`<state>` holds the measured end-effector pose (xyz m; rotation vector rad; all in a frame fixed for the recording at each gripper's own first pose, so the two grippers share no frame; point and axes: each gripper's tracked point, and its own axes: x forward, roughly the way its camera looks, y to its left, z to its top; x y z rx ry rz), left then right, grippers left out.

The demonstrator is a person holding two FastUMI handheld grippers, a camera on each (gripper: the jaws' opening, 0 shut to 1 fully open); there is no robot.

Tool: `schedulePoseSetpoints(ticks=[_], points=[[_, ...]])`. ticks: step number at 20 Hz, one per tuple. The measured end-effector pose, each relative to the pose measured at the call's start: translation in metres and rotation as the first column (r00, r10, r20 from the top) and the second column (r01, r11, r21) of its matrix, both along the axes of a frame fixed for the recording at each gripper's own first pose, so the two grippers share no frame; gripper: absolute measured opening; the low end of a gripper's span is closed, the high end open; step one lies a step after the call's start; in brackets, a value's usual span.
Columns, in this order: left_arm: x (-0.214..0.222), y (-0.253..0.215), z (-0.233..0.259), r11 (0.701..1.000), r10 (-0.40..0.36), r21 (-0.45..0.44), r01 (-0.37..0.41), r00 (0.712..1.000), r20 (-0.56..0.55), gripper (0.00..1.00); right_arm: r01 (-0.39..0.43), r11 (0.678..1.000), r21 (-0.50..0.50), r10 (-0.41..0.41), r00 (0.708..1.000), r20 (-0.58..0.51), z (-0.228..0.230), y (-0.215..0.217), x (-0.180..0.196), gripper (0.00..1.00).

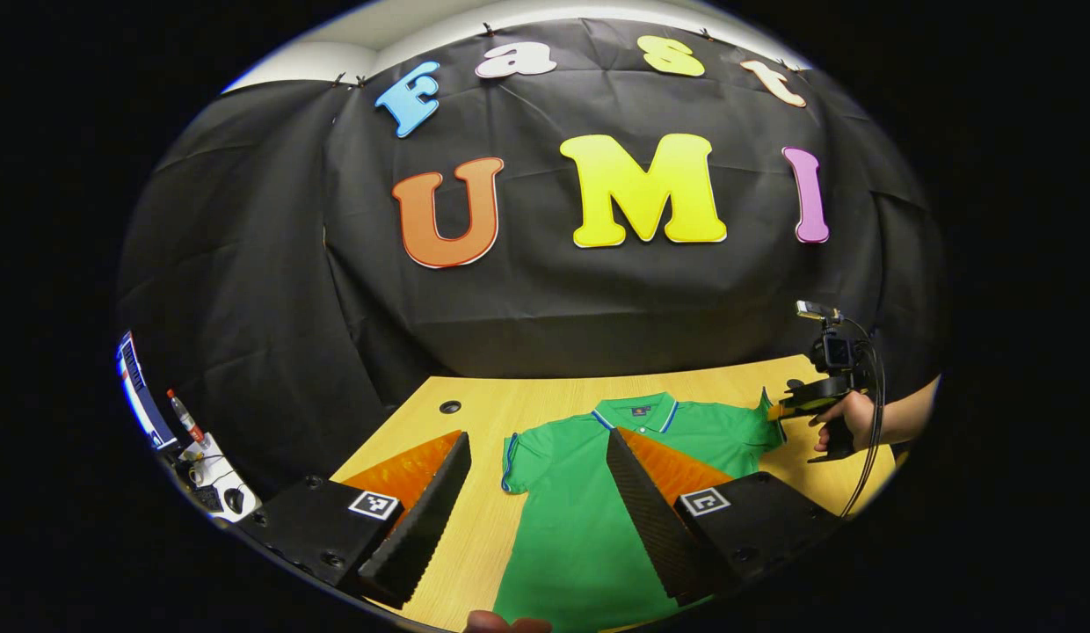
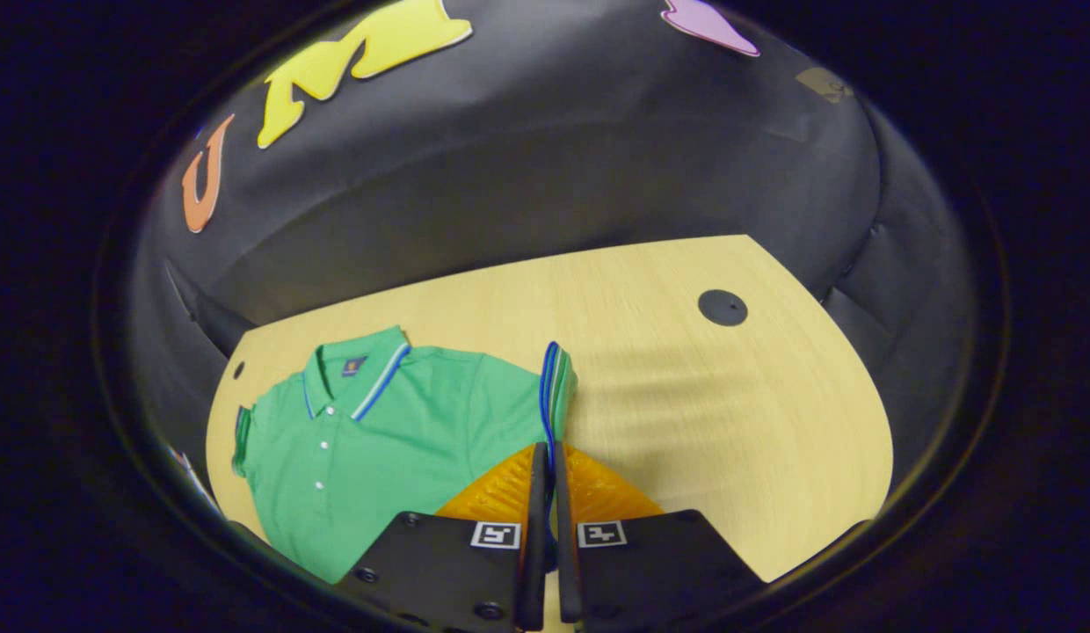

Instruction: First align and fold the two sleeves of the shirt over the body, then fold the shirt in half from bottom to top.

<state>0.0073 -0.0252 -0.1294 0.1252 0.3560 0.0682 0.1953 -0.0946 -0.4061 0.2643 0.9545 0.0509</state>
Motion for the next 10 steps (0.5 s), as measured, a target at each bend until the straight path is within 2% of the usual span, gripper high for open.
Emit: schedulePoseSetpoints(ticks=[4, 5, 7, 10], points=[[-0.003, 0.012, 0.002, 1.0, 0.023, -0.007, -0.023, 1.0, 0.009, 1.0, -0.039, 0.999, 0.005, 0.039, 0.998, 0.045, 0.023, 0.027, 0.006, 0.05], [-0.004, 0.016, 0.003, 1.0, 0.03, -0.009, -0.03, 0.999, 0.012, 1.0, -0.056, 0.998, 0.004, 0.056, 0.997, 0.051, 0.027, 0.034, 0.007, 0.09], [-0.007, 0.022, 0.003, 0.999, 0.043, -0.021, -0.043, 0.999, 0.013, 1.0, -0.081, 0.997, 0.002, 0.081, 0.995, 0.058, 0.034, 0.051, 0.009, 0.05], [-0.011, 0.033, 0.003, 0.997, 0.067, -0.035, -0.067, 0.998, 0.012, 1.0, -0.114, 0.994, -0.006, 0.114, 0.992, 0.062, 0.037, 0.08, 0.01, 0.09]])
